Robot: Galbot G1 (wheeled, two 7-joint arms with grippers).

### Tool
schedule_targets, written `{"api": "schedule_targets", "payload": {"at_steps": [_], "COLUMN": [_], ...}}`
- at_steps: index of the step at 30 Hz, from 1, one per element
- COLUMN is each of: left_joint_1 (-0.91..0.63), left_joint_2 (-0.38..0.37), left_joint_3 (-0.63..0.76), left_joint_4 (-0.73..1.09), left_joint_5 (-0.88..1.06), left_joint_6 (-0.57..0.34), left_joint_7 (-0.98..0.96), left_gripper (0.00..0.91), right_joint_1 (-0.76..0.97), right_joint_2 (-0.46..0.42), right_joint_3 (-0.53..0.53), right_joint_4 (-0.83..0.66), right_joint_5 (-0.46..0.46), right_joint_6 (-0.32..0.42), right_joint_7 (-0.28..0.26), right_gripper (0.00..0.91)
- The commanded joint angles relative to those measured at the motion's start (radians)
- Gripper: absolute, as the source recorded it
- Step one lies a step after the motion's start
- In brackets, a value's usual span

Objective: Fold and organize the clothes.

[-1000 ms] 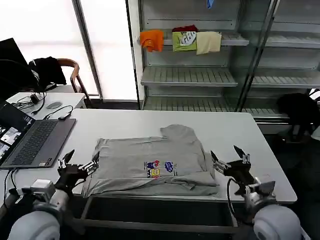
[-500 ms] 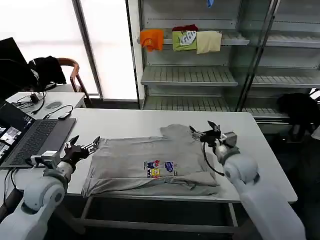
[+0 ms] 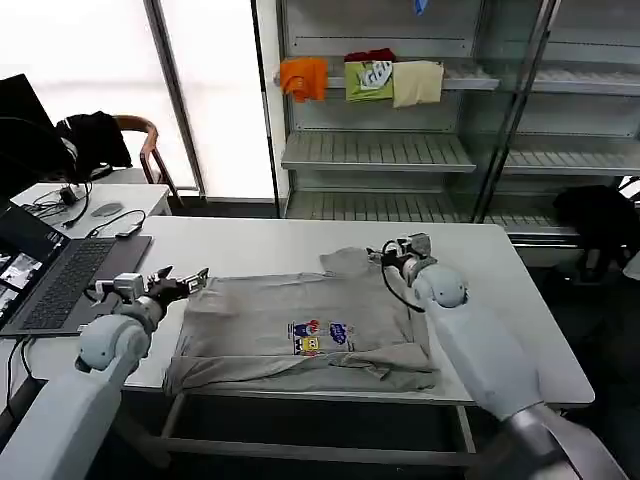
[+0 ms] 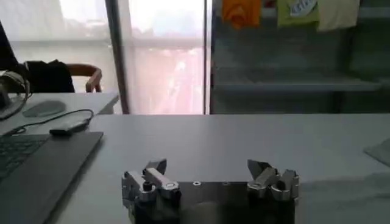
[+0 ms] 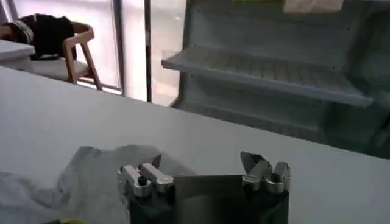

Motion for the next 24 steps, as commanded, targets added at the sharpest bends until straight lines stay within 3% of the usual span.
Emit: {"api": "schedule_targets", "payload": {"at_steps": [1,13,16,17,18,19,20,22,24], "left_joint_1": [-0.141,-0.136,-0.129,-0.130,-0.131,-0.132,-0.133,-0.132,-0.128], "left_joint_2": [-0.014,-0.038,-0.041,-0.042,-0.043,-0.044,-0.046,-0.048,-0.050], "left_joint_3": [0.076,0.068,0.068,0.069,0.069,0.070,0.071,0.071,0.071], "left_joint_4": [0.189,0.263,0.259,0.256,0.256,0.257,0.258,0.258,0.258], "left_joint_5": [0.019,0.052,0.053,0.052,0.052,0.052,0.052,0.051,0.053], "left_joint_6": [0.058,0.057,0.057,0.057,0.057,0.057,0.057,0.057,0.057], "left_joint_7": [0.036,0.080,0.082,0.084,0.084,0.087,0.090,0.092,0.096], "left_gripper": [0.907,0.907,0.907,0.796,0.605,0.484,0.242,0.071,0.030], "right_joint_1": [0.082,0.070,0.063,0.061,0.061,0.061,0.060,0.058,0.051], "right_joint_2": [0.064,0.065,0.065,0.065,0.065,0.065,0.066,0.066,0.064], "right_joint_3": [-0.019,-0.017,-0.018,-0.019,-0.019,-0.019,-0.019,-0.018,-0.018], "right_joint_4": [-0.171,-0.184,-0.181,-0.178,-0.177,-0.177,-0.178,-0.181,-0.176], "right_joint_5": [-0.044,-0.077,-0.080,-0.080,-0.082,-0.085,-0.088,-0.092,-0.094], "right_joint_6": [-0.013,0.002,0.000,-0.001,-0.001,-0.002,-0.001,-0.001,-0.002], "right_joint_7": [-0.036,-0.055,-0.057,-0.061,-0.064,-0.069,-0.071,-0.074,-0.079], "right_gripper": [0.907,0.907,0.786,0.776,0.746,0.725,0.675,0.605,0.514]}}
